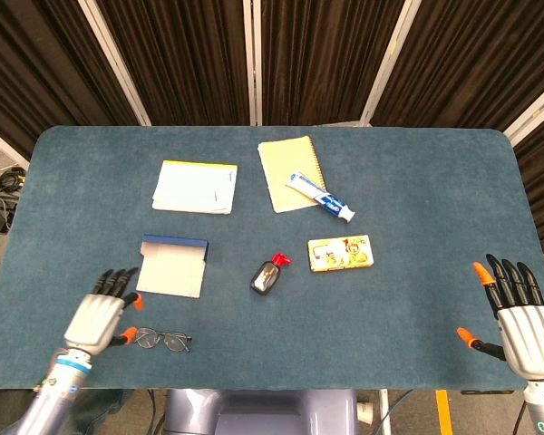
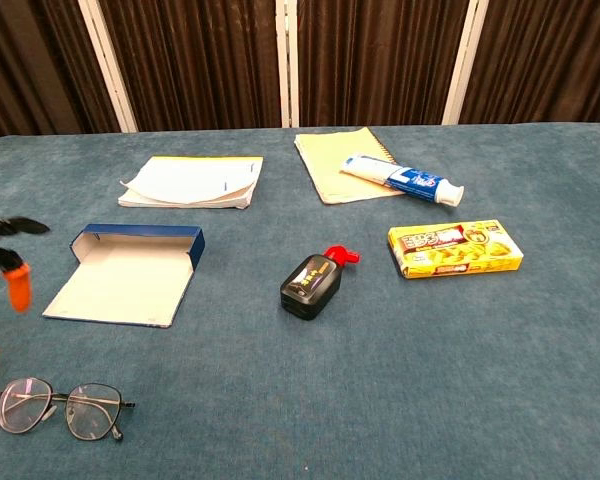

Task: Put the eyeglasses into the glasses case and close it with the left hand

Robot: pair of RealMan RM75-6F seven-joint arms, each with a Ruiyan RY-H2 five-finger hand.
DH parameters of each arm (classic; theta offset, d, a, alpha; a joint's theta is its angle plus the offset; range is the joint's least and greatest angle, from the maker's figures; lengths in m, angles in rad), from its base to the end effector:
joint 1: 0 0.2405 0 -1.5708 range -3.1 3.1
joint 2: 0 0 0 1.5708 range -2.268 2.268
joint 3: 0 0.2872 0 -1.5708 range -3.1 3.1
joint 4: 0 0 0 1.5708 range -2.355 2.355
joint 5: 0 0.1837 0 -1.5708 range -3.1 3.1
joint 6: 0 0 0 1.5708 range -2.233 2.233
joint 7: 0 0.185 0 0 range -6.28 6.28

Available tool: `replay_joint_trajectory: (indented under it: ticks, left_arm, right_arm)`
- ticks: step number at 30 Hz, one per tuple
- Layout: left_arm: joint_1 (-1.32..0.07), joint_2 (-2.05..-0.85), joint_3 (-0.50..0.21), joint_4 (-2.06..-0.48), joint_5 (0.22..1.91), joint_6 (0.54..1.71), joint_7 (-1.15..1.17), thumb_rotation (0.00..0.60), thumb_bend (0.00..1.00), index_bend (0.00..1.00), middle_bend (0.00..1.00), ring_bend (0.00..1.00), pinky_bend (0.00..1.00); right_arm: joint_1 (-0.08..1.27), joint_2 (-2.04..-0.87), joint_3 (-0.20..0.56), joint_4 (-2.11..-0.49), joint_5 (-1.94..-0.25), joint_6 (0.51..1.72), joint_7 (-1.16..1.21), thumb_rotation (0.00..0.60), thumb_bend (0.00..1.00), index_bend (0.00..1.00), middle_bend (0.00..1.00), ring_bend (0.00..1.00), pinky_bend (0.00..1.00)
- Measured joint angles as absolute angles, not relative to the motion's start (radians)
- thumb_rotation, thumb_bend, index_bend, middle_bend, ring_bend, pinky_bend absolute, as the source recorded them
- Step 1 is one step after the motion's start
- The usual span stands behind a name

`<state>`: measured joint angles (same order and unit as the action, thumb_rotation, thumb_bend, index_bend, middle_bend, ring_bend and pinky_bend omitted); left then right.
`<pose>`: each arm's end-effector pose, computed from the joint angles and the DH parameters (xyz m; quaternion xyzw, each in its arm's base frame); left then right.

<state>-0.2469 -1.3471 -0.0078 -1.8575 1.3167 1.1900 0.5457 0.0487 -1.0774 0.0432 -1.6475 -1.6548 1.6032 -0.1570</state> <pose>-0.2565 0.2381 0.0508 -0.7137 -0.4243 -0.2945 0.4732 -0.2971 -0.2064 0.2149 0.6353 -0.2821 0.3921 0.6025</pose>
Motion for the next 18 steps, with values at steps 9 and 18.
replay_joint_trajectory:
  ticks: [9,18]
  left_arm:
    - [-0.267,-1.416,0.012,-1.859,1.254,1.187,0.641,0.6,0.38,0.47,0.0,0.0,0.0]
    - [-0.284,-1.457,0.021,-1.837,1.207,1.17,0.662,0.6,0.38,0.47,0.0,0.0,0.0]
  right_arm:
    - [0.053,-1.08,0.039,-1.644,-1.657,1.589,-0.153,0.6,0.0,0.0,0.0,0.0,0.0]
    - [0.051,-1.078,0.038,-1.645,-1.653,1.586,-0.15,0.6,0.0,0.0,0.0,0.0,0.0]
